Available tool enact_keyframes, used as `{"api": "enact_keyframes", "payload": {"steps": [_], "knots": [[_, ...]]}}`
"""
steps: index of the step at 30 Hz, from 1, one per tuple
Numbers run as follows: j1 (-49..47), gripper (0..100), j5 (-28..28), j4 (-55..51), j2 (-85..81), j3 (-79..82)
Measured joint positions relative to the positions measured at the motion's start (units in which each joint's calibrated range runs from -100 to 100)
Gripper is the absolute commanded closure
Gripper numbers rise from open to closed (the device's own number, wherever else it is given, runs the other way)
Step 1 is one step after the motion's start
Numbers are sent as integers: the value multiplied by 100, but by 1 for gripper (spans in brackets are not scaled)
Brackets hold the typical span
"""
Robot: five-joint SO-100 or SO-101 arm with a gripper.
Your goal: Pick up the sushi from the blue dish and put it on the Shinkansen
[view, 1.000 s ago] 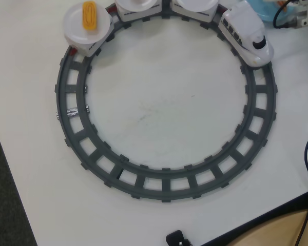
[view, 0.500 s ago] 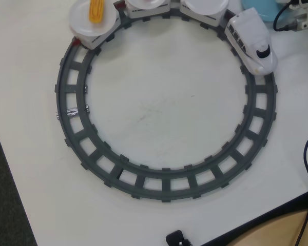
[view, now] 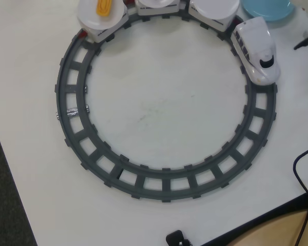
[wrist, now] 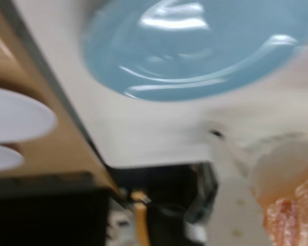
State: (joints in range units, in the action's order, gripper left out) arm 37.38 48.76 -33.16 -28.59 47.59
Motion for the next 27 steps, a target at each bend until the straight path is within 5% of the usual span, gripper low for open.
{"api": "enact_keyframes", "payload": {"steps": [12, 27], "knots": [[-929, 98, -10, -9, -2131, 1369], [-1063, 98, -471, -9, -1347, 297]]}}
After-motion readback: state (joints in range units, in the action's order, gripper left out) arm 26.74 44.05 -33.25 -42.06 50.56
